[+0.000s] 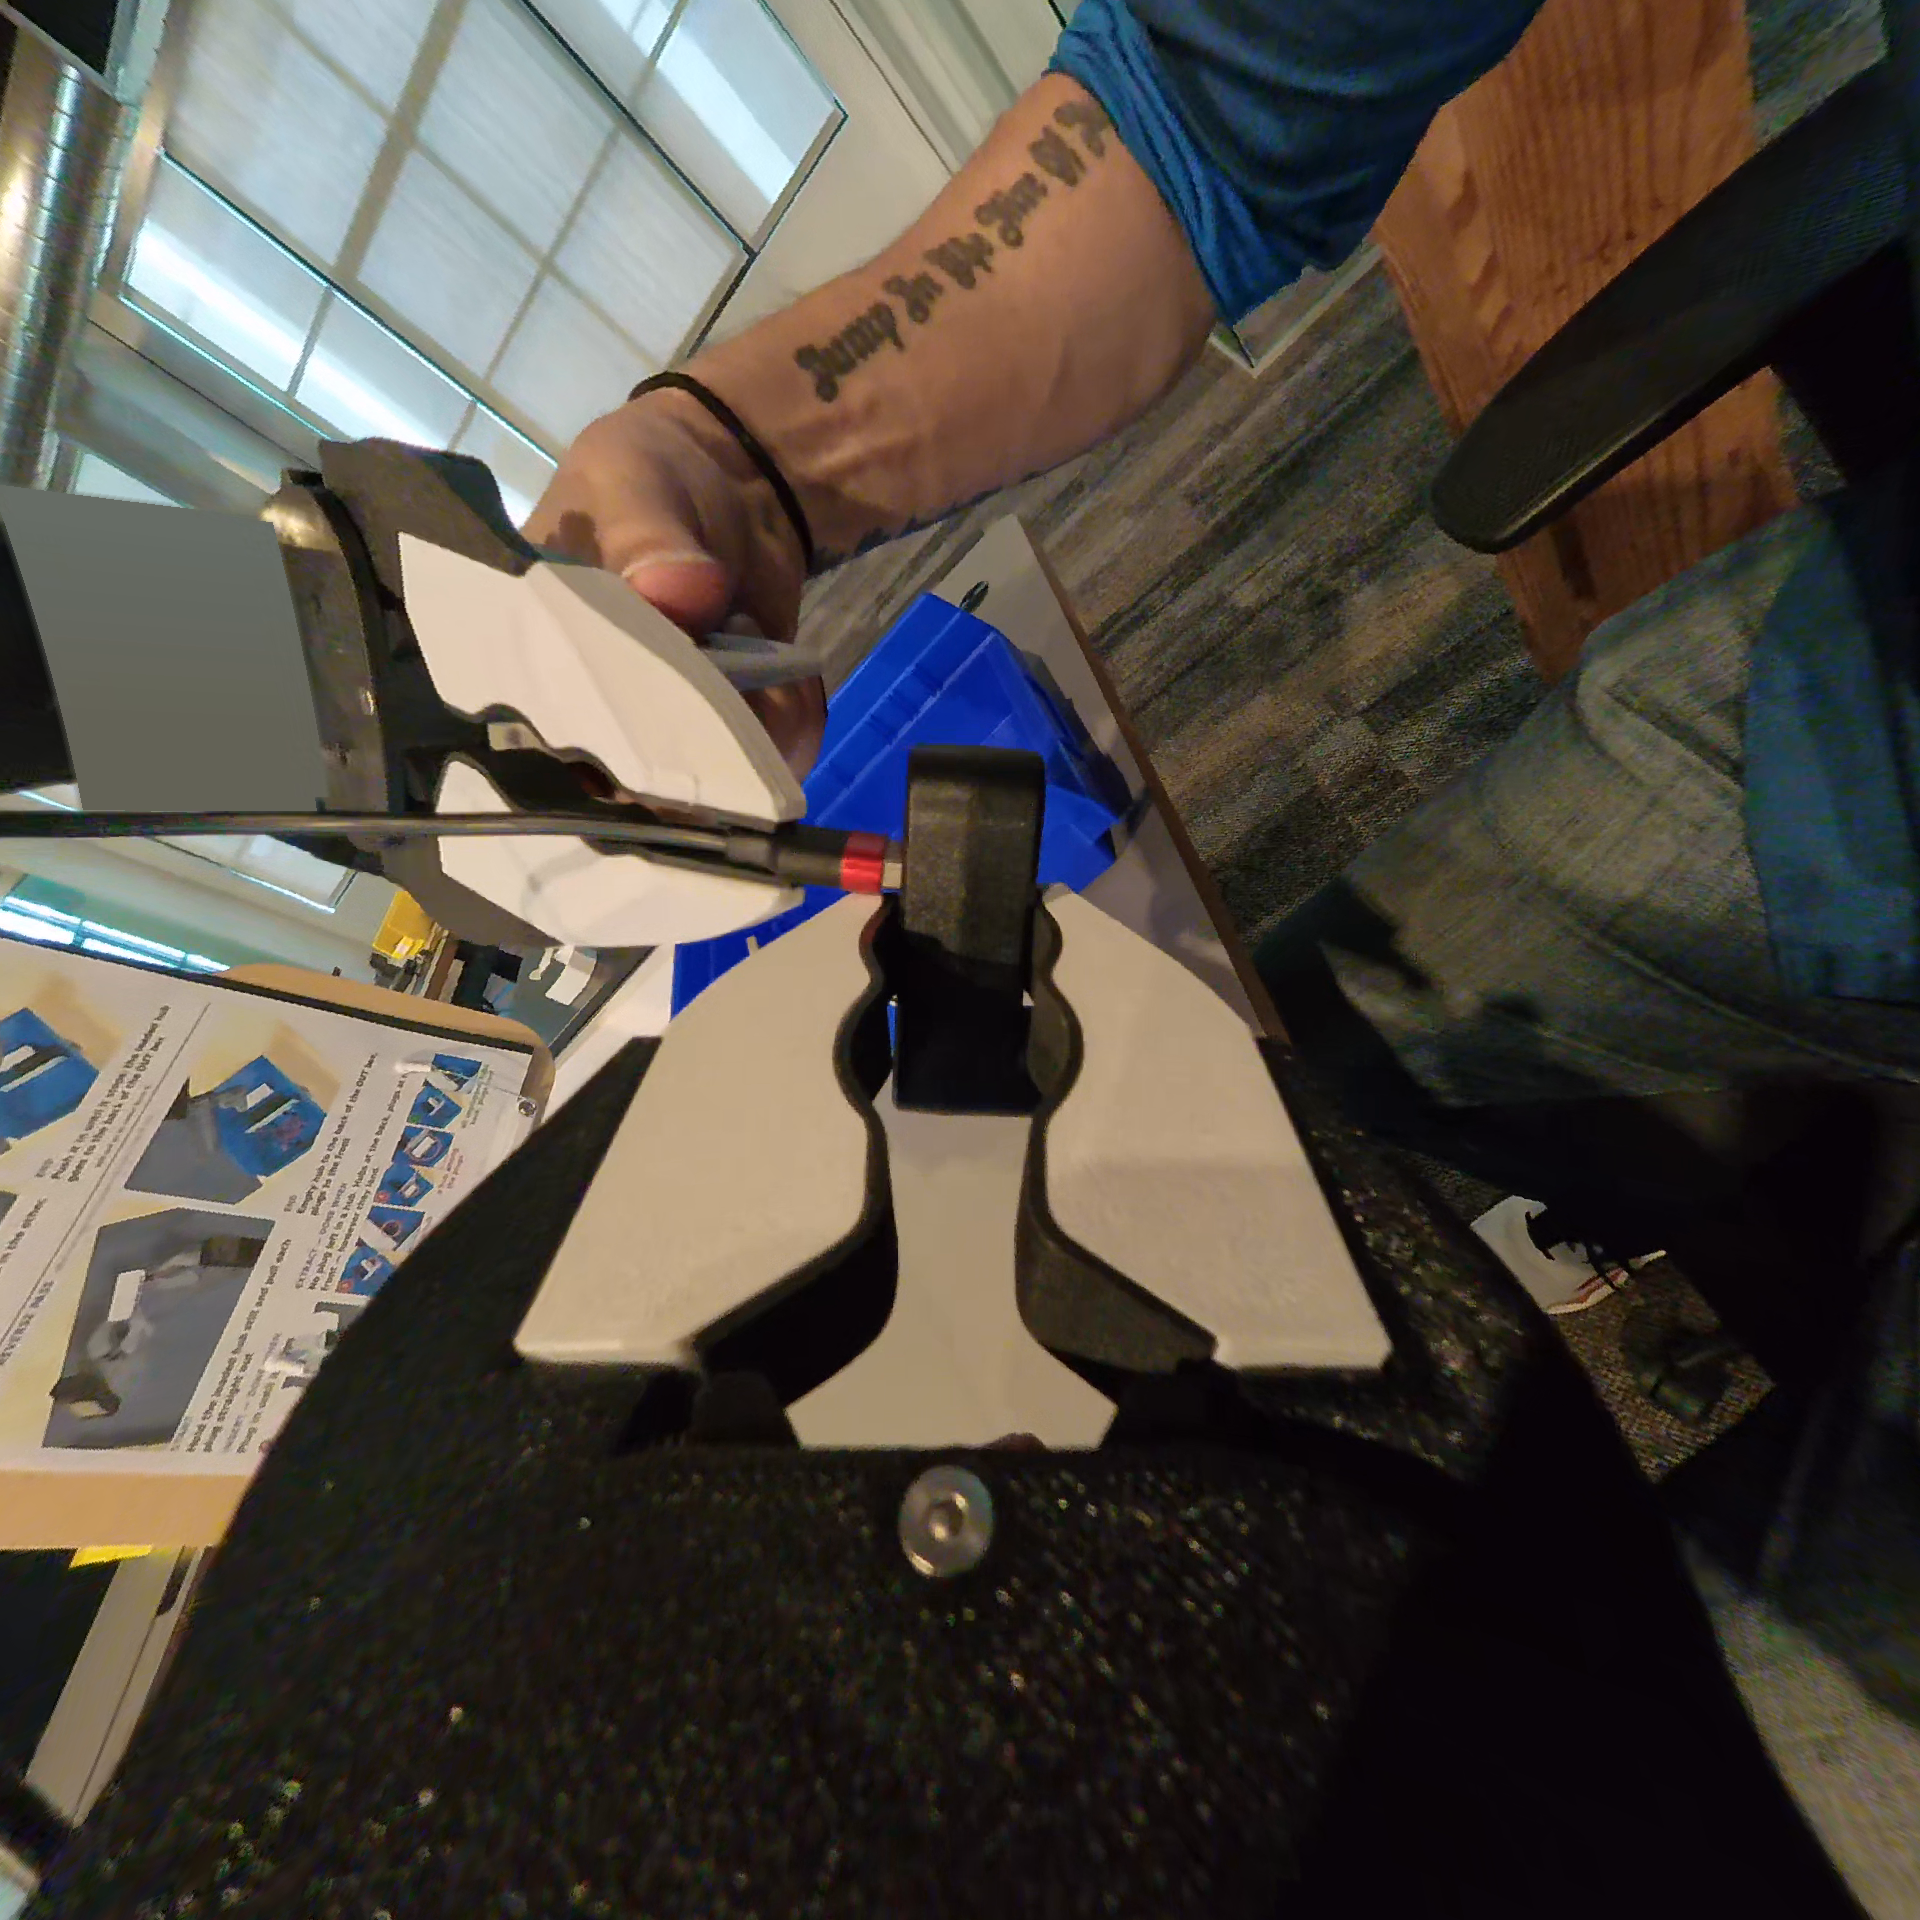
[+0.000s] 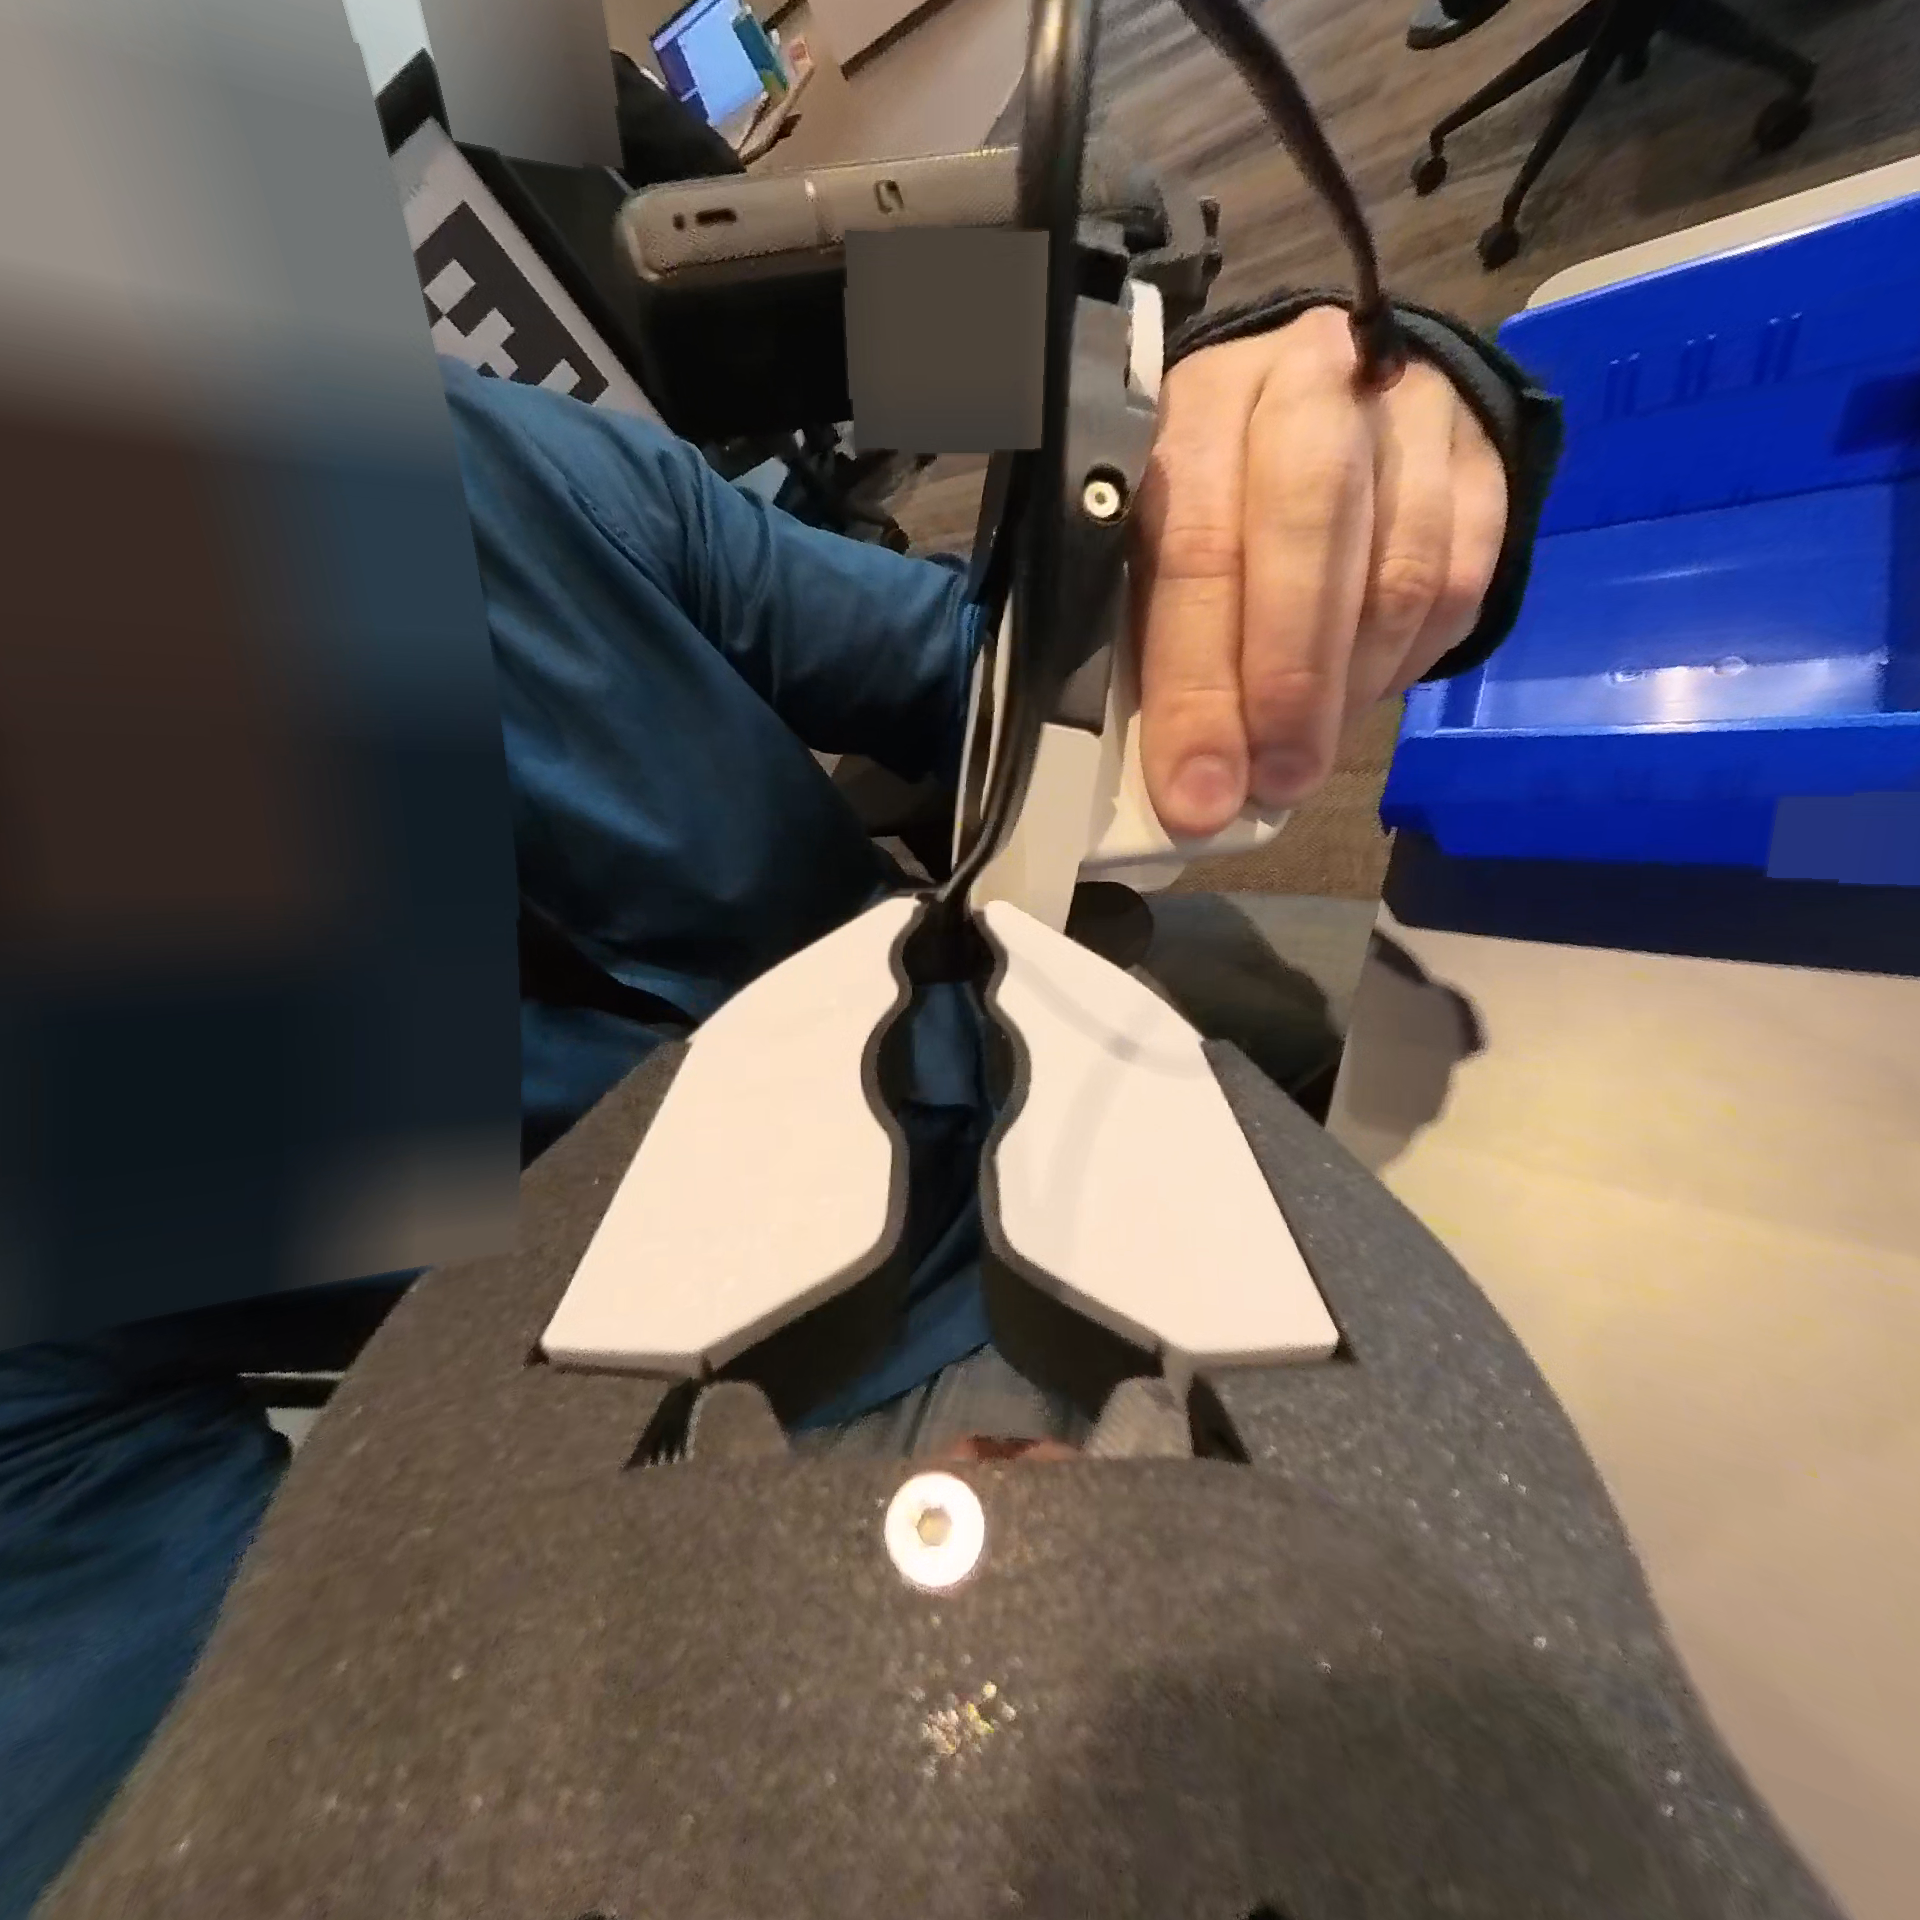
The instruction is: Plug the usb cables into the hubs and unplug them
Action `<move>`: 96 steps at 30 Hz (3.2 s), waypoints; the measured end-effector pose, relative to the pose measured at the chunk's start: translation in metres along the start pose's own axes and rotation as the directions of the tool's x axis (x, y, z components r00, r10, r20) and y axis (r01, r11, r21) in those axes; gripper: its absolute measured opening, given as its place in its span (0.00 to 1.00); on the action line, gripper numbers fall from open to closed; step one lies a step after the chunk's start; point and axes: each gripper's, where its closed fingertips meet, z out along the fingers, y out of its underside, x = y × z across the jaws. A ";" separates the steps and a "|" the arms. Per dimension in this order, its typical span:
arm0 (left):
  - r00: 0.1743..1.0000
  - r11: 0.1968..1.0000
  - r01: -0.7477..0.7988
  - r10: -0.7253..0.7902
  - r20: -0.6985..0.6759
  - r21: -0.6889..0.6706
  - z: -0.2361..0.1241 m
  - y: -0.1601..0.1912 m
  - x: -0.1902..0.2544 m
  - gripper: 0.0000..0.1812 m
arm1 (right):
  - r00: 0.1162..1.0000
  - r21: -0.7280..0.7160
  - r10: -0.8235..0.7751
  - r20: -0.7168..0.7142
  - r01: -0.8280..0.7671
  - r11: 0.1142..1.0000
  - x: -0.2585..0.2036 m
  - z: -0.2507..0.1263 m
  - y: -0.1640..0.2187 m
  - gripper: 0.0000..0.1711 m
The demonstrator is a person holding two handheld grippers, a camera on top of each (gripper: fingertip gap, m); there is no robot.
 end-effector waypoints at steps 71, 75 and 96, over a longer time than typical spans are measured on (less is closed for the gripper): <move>0.460 0.233 0.888 -0.495 -0.737 0.397 -0.026 -0.029 -0.028 0.12 | -0.205 -0.706 -0.823 -0.530 0.645 0.294 0.029 -0.034 -0.025 0.20; 0.425 0.192 0.904 -0.485 -0.764 0.382 -0.026 -0.027 -0.029 0.12 | -0.191 -0.724 -0.849 -0.493 0.631 0.279 0.033 -0.027 -0.023 0.14; 0.512 0.281 0.825 -0.740 -0.436 0.491 -0.018 0.007 -0.060 0.34 | -0.104 -0.749 -0.806 -0.582 0.454 0.482 0.067 -0.056 -0.016 0.03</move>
